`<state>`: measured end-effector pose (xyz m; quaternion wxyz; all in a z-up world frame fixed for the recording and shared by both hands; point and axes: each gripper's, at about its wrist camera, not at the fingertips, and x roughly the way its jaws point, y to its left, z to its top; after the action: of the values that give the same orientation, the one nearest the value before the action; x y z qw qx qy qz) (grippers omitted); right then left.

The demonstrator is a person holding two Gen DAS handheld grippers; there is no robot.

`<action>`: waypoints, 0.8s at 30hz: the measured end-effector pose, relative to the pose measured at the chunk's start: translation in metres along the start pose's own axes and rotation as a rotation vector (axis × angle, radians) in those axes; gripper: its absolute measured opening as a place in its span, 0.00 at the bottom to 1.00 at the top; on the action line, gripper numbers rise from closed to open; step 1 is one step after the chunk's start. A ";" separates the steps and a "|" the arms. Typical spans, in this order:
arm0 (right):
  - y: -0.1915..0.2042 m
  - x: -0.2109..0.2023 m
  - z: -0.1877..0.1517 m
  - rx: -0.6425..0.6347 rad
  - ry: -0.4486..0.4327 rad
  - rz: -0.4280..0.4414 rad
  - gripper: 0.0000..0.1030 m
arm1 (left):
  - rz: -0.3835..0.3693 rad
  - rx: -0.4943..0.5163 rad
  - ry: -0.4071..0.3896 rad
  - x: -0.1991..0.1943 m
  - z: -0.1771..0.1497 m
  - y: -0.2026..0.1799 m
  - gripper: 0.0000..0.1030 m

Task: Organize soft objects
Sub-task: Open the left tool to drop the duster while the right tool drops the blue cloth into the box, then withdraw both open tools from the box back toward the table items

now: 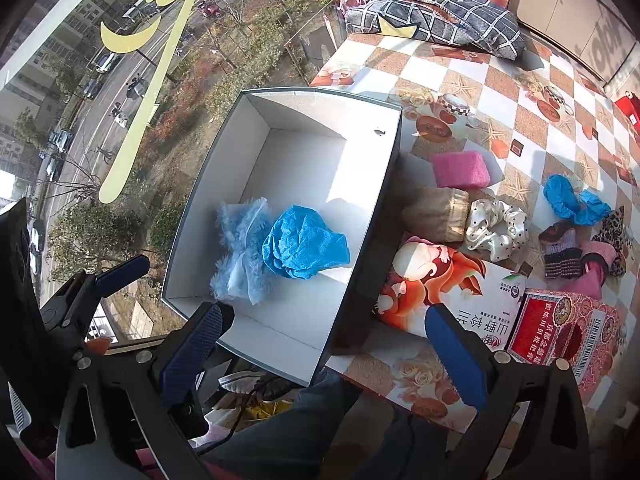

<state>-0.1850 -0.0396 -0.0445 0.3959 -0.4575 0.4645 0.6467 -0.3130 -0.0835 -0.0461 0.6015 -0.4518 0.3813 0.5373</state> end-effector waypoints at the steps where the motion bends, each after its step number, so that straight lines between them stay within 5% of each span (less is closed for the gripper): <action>1: -0.001 -0.001 -0.001 0.006 -0.002 -0.002 0.99 | -0.003 0.006 0.001 0.000 0.000 -0.001 1.00; 24: -0.054 -0.053 -0.023 0.212 -0.167 -0.113 0.99 | -0.102 0.198 0.006 0.010 0.020 -0.058 1.00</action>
<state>-0.1147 -0.0521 -0.0099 0.5154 -0.3830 0.4690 0.6064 -0.2543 -0.0622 -0.0419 0.6687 -0.4105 0.4106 0.4645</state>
